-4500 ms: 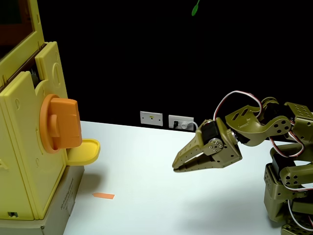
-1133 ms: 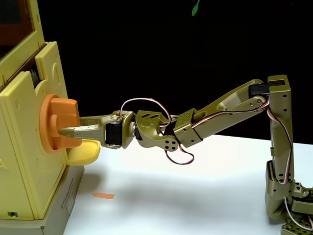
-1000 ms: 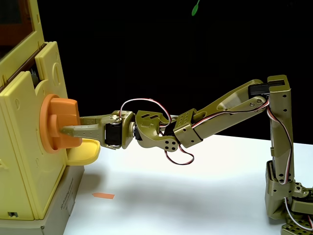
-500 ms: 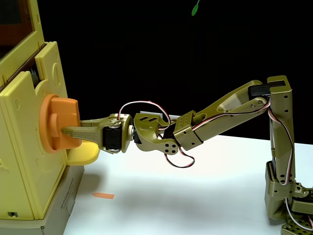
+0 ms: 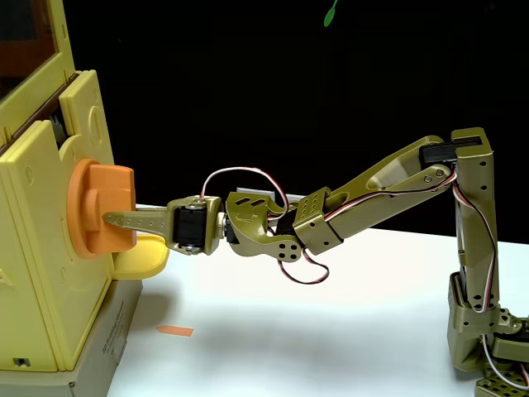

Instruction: Turn the button of vending machine.

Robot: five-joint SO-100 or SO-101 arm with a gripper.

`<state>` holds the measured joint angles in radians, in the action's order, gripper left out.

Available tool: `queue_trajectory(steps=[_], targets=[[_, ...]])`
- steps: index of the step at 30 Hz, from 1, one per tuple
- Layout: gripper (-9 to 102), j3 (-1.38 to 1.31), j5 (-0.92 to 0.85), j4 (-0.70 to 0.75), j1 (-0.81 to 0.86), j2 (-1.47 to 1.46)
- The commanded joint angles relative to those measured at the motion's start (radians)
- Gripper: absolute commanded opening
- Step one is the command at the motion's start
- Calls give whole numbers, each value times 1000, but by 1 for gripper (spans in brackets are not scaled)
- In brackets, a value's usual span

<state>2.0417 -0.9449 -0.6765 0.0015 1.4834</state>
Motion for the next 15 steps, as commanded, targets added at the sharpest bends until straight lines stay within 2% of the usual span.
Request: queue_trajectory(steps=[1,6,8,15], targets=[[-1,-26,238,41,-2,81],[-1,-17,687,130,-2,118],[-1,-12,891,210,-2,140],[-1,0,1726,272,-28,195]])
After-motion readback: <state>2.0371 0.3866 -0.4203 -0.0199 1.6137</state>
